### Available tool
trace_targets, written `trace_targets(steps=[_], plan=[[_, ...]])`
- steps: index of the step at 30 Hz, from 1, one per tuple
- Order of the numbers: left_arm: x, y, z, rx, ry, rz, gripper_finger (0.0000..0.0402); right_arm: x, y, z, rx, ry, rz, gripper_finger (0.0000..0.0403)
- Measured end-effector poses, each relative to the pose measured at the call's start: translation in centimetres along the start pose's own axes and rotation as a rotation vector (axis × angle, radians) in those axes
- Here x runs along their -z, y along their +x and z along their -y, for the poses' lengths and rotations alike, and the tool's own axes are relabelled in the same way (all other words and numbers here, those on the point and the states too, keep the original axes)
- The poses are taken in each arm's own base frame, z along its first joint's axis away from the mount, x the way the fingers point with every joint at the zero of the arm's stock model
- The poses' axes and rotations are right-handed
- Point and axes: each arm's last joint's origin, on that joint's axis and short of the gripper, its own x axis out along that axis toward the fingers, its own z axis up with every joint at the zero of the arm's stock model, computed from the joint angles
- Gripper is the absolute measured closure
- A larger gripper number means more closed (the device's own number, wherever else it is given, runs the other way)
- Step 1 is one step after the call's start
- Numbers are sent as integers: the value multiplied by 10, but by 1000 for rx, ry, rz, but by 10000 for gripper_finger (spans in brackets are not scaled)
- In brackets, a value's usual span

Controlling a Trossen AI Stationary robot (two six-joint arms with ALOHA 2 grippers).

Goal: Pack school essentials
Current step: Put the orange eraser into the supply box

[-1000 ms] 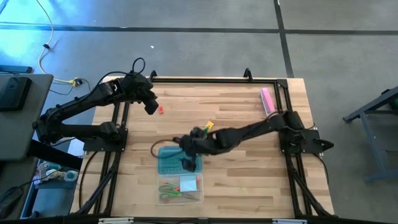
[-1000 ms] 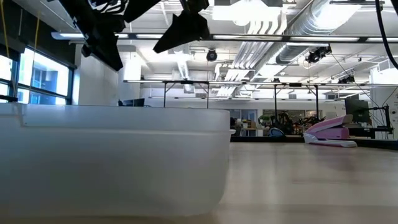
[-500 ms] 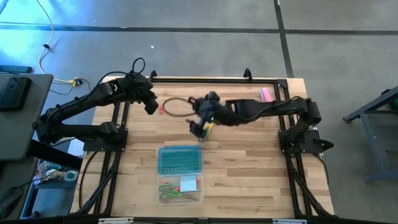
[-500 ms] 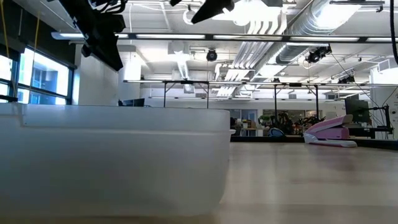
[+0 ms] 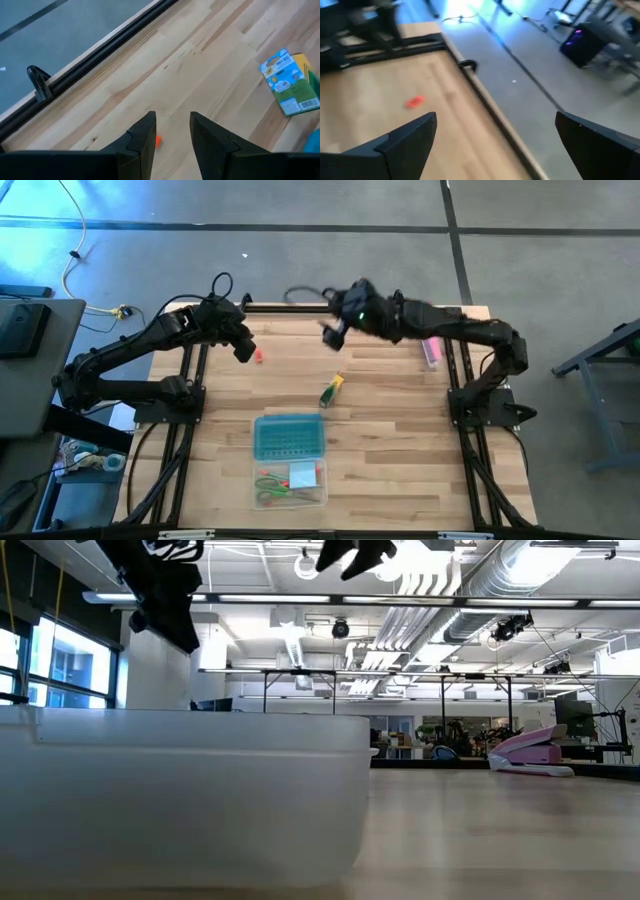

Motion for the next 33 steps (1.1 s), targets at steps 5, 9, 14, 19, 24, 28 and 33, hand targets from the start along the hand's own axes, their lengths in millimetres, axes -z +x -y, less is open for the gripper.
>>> trace_targets(steps=[5, 9, 14, 19, 24, 28, 33], plan=[[-3, 0, 0, 5, -55, 27, 291, -2, -3, 45, 93, 5, 3, 4], [-8, 0, 1, 23, -175, 76, 291, -3, -10, 81, 163, 4, 13, 4], [-15, -1, 2, 43, -242, 153, 291, -1, -19, 120, 255, -7, 19, 4], [-24, -3, 3, 67, -277, 241, 291, 4, -24, 153, 342, 9, 4, 4], [-32, -2, 3, 54, -467, 323, 291, 13, -19, 178, 320, 19, -24, 4], [-30, 9, 2, -12, -683, 288, 291, 22, -9, 192, 284, 44, -63, 4], [-23, 38, 3, -99, -782, 139, 291, 32, -6, 207, 318, 69, -122, 4]])
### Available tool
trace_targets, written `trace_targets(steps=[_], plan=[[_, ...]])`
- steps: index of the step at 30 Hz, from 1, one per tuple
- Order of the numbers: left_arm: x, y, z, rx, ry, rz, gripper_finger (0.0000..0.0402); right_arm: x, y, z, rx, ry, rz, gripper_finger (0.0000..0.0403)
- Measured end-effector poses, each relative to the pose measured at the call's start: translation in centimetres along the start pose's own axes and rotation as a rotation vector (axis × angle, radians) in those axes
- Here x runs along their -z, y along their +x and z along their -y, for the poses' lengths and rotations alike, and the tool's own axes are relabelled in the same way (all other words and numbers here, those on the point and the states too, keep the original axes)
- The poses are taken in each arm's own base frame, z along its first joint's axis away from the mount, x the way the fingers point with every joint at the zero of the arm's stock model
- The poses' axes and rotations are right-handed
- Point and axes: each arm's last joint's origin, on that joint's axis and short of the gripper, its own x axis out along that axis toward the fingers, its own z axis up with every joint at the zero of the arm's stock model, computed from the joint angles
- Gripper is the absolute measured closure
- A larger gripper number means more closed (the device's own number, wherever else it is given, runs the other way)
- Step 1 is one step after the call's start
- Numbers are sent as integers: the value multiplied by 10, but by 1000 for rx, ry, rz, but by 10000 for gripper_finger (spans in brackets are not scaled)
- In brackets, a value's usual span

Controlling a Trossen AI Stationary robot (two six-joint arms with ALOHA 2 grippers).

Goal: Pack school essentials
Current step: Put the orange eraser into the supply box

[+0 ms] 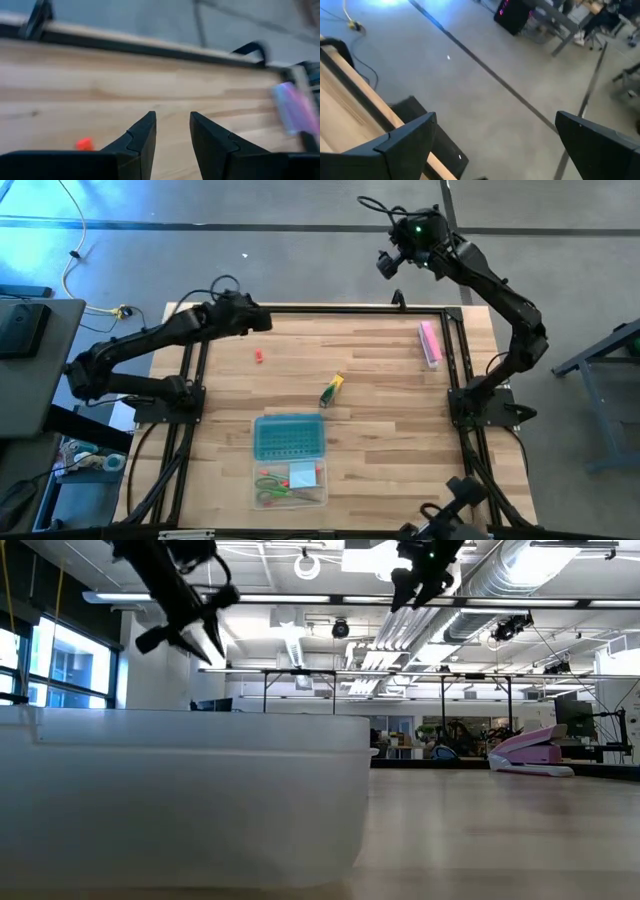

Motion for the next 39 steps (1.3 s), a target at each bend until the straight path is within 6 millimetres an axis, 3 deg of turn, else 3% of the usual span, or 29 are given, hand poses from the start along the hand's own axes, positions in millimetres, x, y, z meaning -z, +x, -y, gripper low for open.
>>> trace_targets(steps=[8, 13, 25, 39], plan=[[18, 50, -2, -166, -2, -144, 291, 9, 3, 12, 20, 16, -63, 4], [29, 71, -8, -265, -30, -231, 291, 10, 3, 13, 19, 11, -79, 4], [35, 88, -25, -432, -67, -326, 287, 10, 3, 12, 17, 19, -79, 4], [45, 111, -33, -487, -124, -436, 236, 10, 3, 12, -7, 42, -73, 4]])
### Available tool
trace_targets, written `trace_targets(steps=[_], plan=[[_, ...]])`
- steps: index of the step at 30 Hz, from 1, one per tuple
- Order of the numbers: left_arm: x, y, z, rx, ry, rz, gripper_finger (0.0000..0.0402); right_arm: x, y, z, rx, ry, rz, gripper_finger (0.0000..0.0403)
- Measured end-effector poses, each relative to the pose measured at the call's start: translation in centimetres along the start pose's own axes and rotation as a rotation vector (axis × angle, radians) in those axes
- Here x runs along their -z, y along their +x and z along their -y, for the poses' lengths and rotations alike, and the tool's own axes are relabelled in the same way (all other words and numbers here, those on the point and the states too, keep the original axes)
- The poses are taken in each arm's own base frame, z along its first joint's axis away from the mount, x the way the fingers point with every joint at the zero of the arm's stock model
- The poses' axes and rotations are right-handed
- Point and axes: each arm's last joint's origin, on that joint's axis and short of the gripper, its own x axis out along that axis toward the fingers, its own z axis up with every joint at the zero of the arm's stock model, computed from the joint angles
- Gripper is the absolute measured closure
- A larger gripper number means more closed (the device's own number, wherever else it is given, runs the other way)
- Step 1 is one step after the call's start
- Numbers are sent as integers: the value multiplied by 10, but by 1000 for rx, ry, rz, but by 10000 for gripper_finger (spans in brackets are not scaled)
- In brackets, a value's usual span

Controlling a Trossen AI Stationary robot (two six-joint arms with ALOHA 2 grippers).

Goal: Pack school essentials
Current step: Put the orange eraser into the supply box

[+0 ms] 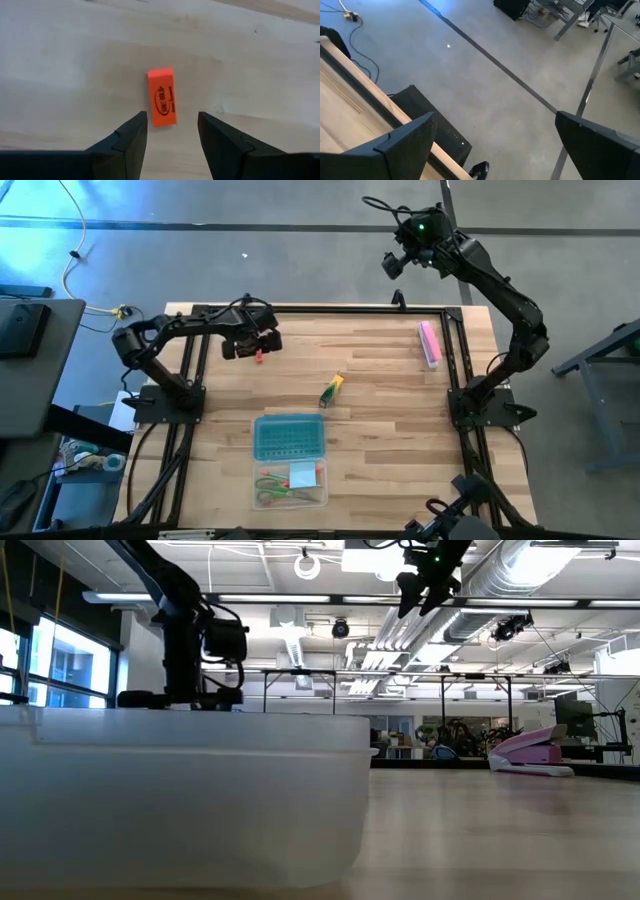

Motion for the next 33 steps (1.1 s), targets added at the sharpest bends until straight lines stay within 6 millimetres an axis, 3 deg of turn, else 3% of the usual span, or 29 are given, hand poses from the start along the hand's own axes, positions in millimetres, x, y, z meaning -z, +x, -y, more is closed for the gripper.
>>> trace_targets(steps=[15, 21, 33], plan=[[-1, 40, 7, -92, 1, -47, 235, 0, 0, 0, 0, 0, 1, 4], [-9, 45, 3, -105, 5, -64, 238, 0, 0, 0, 0, 0, 1, 4], [-16, 46, 1, -94, 63, -66, 310, 1, 0, 0, -2, -3, -8, 4]])
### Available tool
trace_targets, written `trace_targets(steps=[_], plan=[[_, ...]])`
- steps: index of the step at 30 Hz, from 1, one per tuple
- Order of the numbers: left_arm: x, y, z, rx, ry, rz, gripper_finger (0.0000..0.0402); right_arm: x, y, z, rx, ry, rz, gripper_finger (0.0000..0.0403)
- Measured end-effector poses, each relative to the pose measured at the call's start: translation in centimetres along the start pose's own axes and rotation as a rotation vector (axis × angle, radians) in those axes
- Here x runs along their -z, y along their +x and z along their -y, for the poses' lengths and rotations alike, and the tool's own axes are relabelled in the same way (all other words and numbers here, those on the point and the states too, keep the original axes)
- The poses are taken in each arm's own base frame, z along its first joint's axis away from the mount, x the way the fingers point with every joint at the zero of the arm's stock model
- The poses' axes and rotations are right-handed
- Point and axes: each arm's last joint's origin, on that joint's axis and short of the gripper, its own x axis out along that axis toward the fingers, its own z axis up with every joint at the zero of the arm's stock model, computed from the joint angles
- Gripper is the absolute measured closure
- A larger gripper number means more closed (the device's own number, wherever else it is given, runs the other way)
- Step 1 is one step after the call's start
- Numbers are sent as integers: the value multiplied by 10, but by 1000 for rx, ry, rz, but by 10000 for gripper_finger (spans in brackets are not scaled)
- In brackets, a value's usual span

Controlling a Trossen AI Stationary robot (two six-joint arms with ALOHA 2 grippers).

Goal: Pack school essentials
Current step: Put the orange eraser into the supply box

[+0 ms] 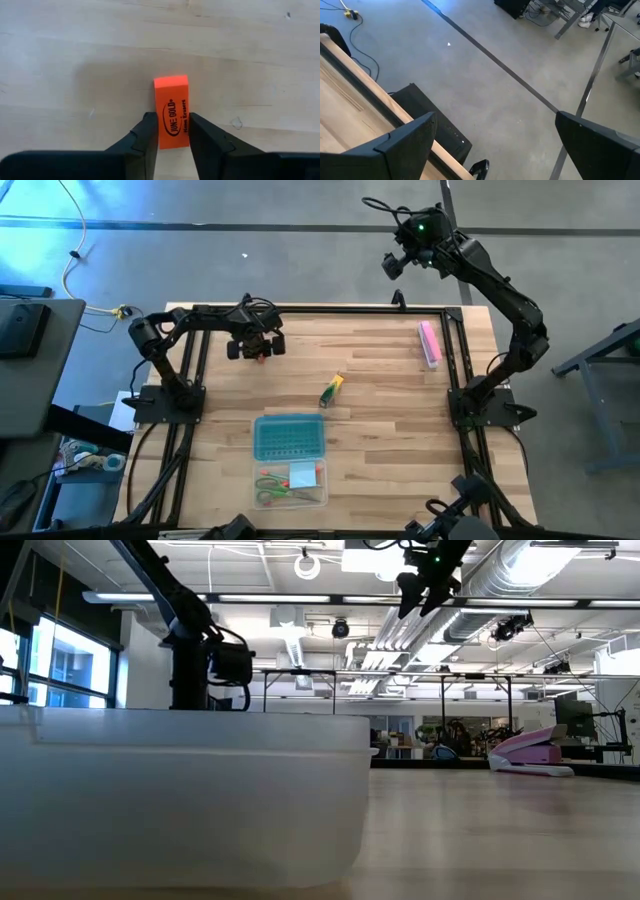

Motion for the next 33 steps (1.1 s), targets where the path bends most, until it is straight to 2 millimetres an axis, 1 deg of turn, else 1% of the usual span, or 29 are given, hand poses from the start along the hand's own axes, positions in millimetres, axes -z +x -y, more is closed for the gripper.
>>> trace_targets(steps=[4, 9, 14, 17, 20, 24, 30, 33], plan=[[3, 0, 2, -5, 19, 9, 327, 0, 0, 0, -1, -5, -2, 4], [12, -5, 6, -4, 89, 36, 327, 0, 0, 0, 0, -11, -3, 4], [23, -20, 11, 14, 175, 64, 325, 1, 0, 0, -1, -12, -7, 4], [30, -38, 18, 92, 259, 75, 327, 1, 0, 0, -2, -13, -10, 4], [44, -53, 20, 138, 386, 58, 327, 1, 0, 0, -2, -13, -10, 4], [65, -78, 21, 226, 552, 77, 327, 1, 0, 0, -2, -10, -10, 4], [106, -108, 20, 395, 796, 55, 327, 1, 0, -2, -6, 36, -9, 4], [129, -117, 19, 448, 887, 30, 327, 0, -2, -7, -21, 67, -14, 4]])
